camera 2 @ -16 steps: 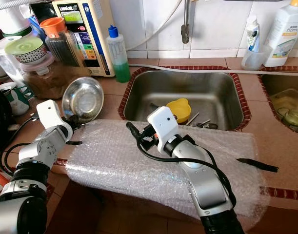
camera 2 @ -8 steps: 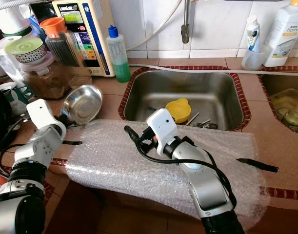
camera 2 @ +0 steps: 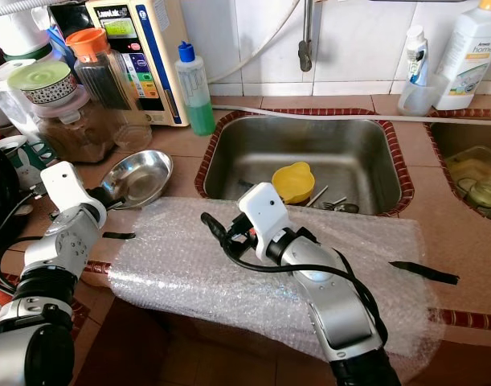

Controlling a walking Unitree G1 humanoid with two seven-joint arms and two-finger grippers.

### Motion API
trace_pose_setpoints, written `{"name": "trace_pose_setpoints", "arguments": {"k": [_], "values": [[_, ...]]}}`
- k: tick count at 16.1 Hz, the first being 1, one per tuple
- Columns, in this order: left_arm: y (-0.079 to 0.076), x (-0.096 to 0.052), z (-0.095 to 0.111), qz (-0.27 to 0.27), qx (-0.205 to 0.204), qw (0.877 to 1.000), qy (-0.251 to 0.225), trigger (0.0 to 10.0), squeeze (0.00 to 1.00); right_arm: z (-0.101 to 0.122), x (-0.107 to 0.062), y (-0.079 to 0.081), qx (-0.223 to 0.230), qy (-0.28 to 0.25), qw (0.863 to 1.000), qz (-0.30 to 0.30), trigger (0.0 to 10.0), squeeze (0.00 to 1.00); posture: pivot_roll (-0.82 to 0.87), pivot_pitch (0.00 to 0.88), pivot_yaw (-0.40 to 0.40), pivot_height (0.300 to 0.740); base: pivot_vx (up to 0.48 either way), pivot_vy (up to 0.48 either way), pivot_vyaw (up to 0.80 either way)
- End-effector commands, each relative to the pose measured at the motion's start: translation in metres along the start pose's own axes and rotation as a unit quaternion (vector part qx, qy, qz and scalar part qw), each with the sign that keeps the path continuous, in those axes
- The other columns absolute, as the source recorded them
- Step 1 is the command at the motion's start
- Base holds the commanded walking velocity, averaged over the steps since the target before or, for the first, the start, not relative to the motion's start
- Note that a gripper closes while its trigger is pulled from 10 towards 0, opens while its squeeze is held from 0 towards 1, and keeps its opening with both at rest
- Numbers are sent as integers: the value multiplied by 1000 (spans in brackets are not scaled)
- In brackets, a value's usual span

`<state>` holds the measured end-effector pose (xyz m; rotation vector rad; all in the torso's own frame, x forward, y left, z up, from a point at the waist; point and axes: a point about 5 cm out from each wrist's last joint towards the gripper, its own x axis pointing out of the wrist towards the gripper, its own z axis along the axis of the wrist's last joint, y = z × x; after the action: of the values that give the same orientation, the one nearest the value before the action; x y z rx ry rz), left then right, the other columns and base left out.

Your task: Kitchen organization

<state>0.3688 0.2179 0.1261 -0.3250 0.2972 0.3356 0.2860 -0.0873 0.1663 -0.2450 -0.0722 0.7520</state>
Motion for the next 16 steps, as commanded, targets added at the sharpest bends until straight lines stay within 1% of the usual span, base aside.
{"name": "trace_pose_setpoints", "arguments": {"k": [1,3,5,6,7,9,10,11,12,13,14,15,16], "values": [[7,0,1,10,6,1000,-4,0,0,5,1,4,-2,-9,1000,6,10000,961,-309,63,149,740,0,0,0],[8,1,3,10,0,1000,-3,0,0,5,1,3,-3,-8,1000,5,10000,957,-307,59,152,740,0,0,0],[8,1,9,13,-14,1000,-18,0,0,5,2,2,-4,-8,1000,4,10000,961,-306,56,154,740,0,0,0],[9,0,18,15,-26,998,-47,0,0,5,3,1,-4,-8,1000,3,10000,957,-303,56,154,740,0,0,0],[9,-1,23,15,-36,997,-66,0,0,5,3,1,-4,-9,1000,3,10000,961,-302,54,154,740,0,0,0],[5,-6,37,-6,-62,990,-127,0,0,5,3,-1,-6,-11,1000,-2,10000,957,-301,52,155,740,0,0,0],[5,-7,39,-9,-45,989,-138,0,0,5,3,-2,-6,-11,1000,-7,10000,961,-301,51,155,740,0,0,0],[4,-8,39,-11,-63,987,-147,0,0,5,3,-2,-7,-12,1000,-8,10000,961,-301,51,153,740,0,0,0],[3,-9,39,-18,-56,987,-150,0,0,5,4,-3,-6,-12,1000,-8,10000,957,-300,50,153,740,0,0,0],[2,-9,37,-22,-38,988,-146,0,0,5,4,-3,-6,-11,1000,-8,10000,961,-300,50,153,740,0,0,0],[2,-8,33,-19,-37,990,-135,0,0,5,4,-3,-7,-11,1000,-9,10000,961,-300,50,153,740,0,0,0],[1,-8,30,-27,-45,991,-127,3647,1000,5,3,-3,-7,-11,1000,-10,10000,961,-301,49,155,740,0,0,0],[1,-7,31,-28,-38,990,-129,10000,1000,5,3,-3,-8,-11,1000,-11,10000,961,-302,48,156,740,0,0,0]]}}
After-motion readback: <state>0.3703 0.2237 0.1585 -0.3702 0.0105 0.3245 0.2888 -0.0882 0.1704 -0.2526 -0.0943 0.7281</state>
